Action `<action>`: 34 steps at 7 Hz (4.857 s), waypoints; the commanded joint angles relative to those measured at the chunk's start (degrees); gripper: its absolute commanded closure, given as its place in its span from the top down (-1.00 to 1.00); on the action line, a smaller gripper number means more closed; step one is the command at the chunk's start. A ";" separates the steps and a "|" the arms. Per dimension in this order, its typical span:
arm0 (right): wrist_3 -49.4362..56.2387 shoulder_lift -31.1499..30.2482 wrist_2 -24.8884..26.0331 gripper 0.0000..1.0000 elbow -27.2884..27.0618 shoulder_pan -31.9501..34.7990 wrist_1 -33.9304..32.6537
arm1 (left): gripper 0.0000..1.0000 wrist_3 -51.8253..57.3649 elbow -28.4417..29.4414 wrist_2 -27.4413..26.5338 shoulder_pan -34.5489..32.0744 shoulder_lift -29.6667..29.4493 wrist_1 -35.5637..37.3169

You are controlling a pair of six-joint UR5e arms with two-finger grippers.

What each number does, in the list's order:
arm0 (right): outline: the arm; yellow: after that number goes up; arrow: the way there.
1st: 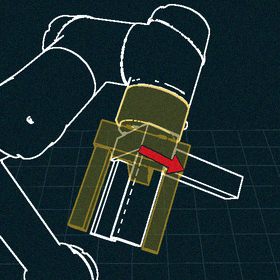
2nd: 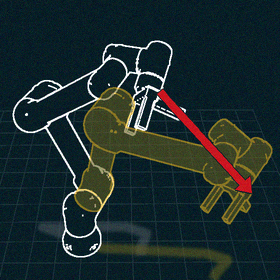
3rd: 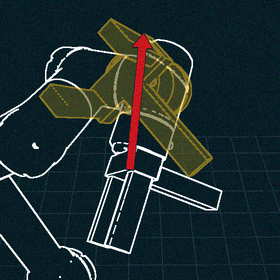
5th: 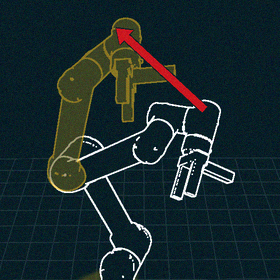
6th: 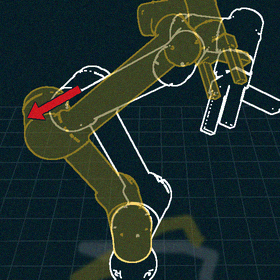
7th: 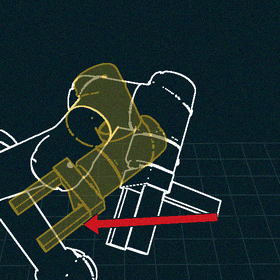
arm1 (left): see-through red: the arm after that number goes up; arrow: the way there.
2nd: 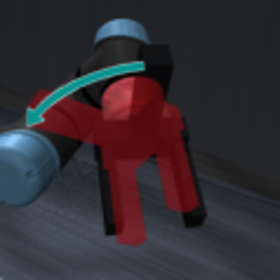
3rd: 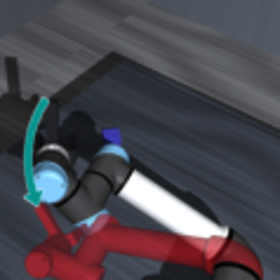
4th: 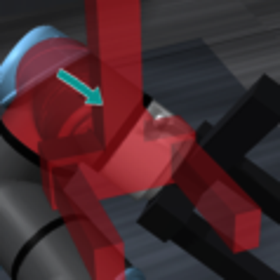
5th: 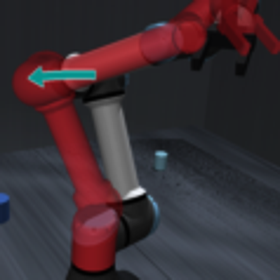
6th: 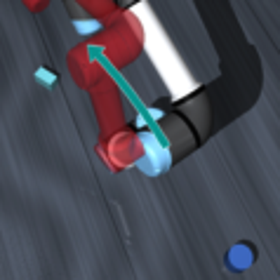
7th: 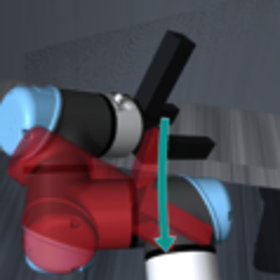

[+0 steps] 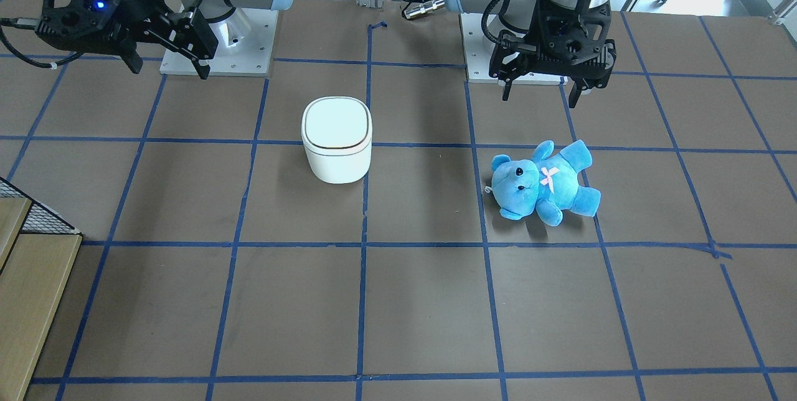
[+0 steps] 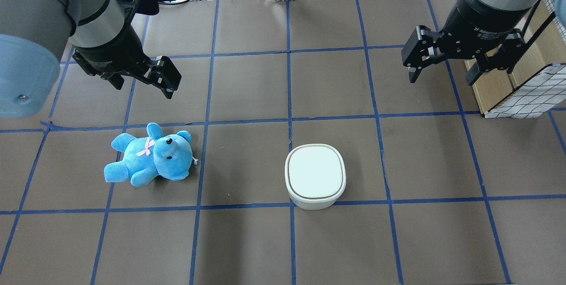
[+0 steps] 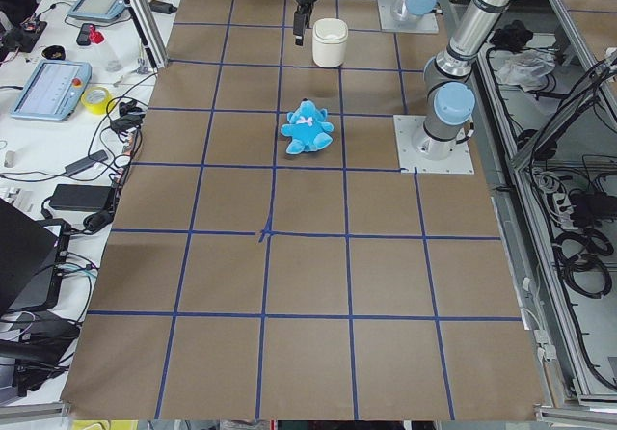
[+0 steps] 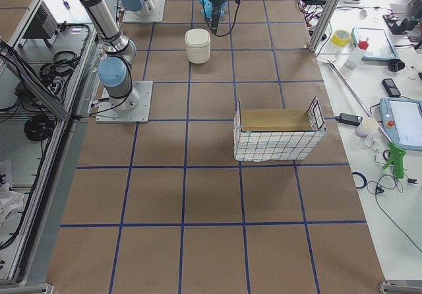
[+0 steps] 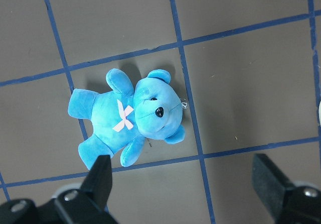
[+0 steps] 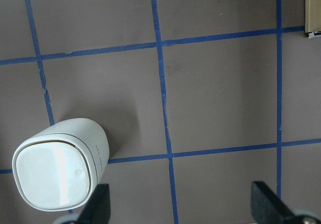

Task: Open trash can with right arm

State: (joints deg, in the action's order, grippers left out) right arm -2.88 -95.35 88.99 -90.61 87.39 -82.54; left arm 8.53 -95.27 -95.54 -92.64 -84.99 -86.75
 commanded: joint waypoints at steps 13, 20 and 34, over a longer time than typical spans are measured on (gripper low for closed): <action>-17.51 2.88 -2.68 -0.27 -12.46 14.90 -14.39 | 1.00 0.00 0.00 0.00 0.00 0.00 0.00; -19.62 7.63 -3.30 -0.90 -17.92 18.34 -16.77 | 1.00 0.00 0.00 0.00 0.00 0.00 0.00; -19.97 7.37 -4.44 0.82 -13.65 17.73 -19.94 | 1.00 0.00 0.00 0.00 0.00 0.00 0.00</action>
State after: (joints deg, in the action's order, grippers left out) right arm -22.53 -87.94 84.02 -107.63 105.42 -102.84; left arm 8.53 -95.27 -95.54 -92.64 -84.99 -86.75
